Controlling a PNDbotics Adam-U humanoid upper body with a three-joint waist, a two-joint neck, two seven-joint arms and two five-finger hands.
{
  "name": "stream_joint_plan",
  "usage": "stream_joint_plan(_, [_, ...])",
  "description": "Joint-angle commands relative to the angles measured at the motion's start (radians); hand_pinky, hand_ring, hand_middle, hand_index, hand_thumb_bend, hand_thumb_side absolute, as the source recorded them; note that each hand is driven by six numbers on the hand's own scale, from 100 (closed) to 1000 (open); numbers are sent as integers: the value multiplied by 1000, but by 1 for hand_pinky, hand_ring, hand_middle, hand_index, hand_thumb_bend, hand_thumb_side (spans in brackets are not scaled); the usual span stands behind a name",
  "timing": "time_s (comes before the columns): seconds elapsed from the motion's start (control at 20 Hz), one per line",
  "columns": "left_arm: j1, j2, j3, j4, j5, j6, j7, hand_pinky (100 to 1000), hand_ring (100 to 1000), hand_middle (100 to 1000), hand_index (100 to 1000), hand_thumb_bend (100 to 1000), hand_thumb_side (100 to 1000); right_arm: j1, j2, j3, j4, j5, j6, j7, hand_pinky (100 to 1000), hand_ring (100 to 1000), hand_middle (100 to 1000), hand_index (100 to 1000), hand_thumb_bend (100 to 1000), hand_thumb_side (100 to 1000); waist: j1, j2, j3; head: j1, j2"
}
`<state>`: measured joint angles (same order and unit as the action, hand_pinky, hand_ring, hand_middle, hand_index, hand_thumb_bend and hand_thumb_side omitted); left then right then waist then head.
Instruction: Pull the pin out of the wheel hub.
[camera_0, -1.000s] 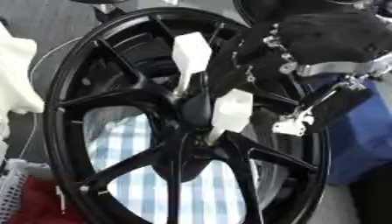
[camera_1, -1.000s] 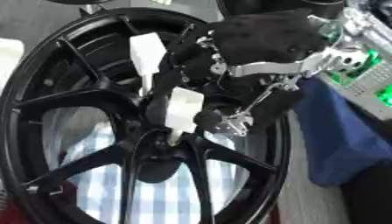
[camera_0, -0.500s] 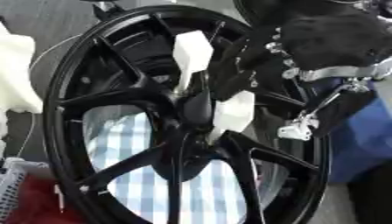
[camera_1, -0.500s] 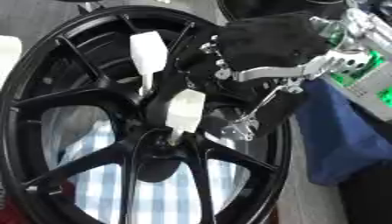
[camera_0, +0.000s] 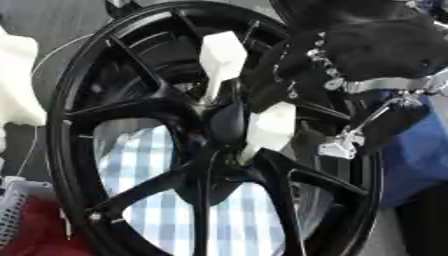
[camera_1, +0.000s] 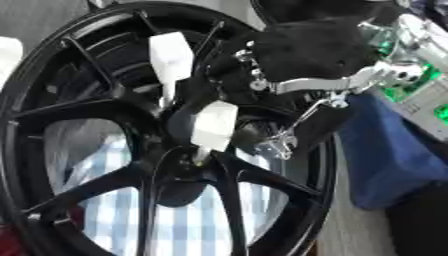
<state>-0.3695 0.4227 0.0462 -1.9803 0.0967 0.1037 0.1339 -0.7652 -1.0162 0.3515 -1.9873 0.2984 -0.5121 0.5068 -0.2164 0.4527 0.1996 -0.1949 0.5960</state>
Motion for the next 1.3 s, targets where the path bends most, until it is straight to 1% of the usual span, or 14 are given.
stream_joint_plan(0.05, [-9, 23, 5, -20, -4, 1, 3, 536, 638, 600, 724, 100, 781, 1, -42, -20, -13, 28, -10, -21, 901, 882, 806, 880, 100, 441, 7, -15, 1, -5, -14])
stream_joint_plan(0.25, [-7, 21, 6, -20, -5, 3, 5, 536, 639, 601, 724, 100, 783, 12, -44, -20, -13, 65, -20, -24, 902, 885, 817, 886, 100, 481, 2, -10, 4, -4, -15])
stream_joint_plan(0.4, [-7, 19, 6, -20, -6, 3, 5, 535, 639, 601, 725, 100, 784, 17, -43, -20, -13, 84, -21, -30, 901, 884, 816, 885, 100, 481, -1, -8, 7, -5, -15])
stream_joint_plan(0.6, [-7, 18, 5, -20, -3, 4, 4, 535, 639, 601, 724, 100, 785, 17, -39, -19, -13, 87, -19, -42, 899, 880, 806, 875, 100, 465, -3, -5, 9, -7, -16])
stream_joint_plan(0.7, [-7, 16, 5, -20, -1, 5, 4, 536, 639, 601, 725, 100, 786, 16, -37, -16, -13, 81, -17, -48, 894, 869, 774, 842, 100, 421, -4, -5, 9, -8, -16])
stream_joint_plan(0.9, [-7, 16, 7, -20, 1, 6, 3, 536, 640, 602, 725, 100, 786, 17, -34, -9, -13, 41, -6, -58, 888, 856, 715, 797, 100, 363, -3, -5, 9, -8, -14])
stream_joint_plan(0.95, [-7, 16, 7, -20, 1, 5, 3, 536, 640, 602, 725, 100, 786, 18, -34, -8, -13, 29, -3, -57, 884, 844, 671, 760, 100, 344, -3, -5, 9, -8, -14])
stream_joint_plan(1.0, [-7, 16, 8, -20, 1, 5, 4, 536, 640, 602, 725, 100, 786, 18, -34, -6, -13, 17, 1, -57, 884, 843, 667, 756, 100, 342, -3, -5, 9, -9, -13])
stream_joint_plan(1.15, [-7, 15, 10, -20, 0, 4, 5, 536, 641, 603, 725, 100, 785, 20, -33, -3, -13, -20, 12, -55, 875, 819, 578, 670, 100, 297, -3, -6, 8, -11, -11])
stream_joint_plan(1.3, [-6, 14, 11, -20, 0, 4, 6, 536, 641, 603, 725, 100, 785, 23, -33, -1, -13, -62, 22, -53, 869, 802, 521, 610, 100, 267, -3, -7, 7, -17, -8])
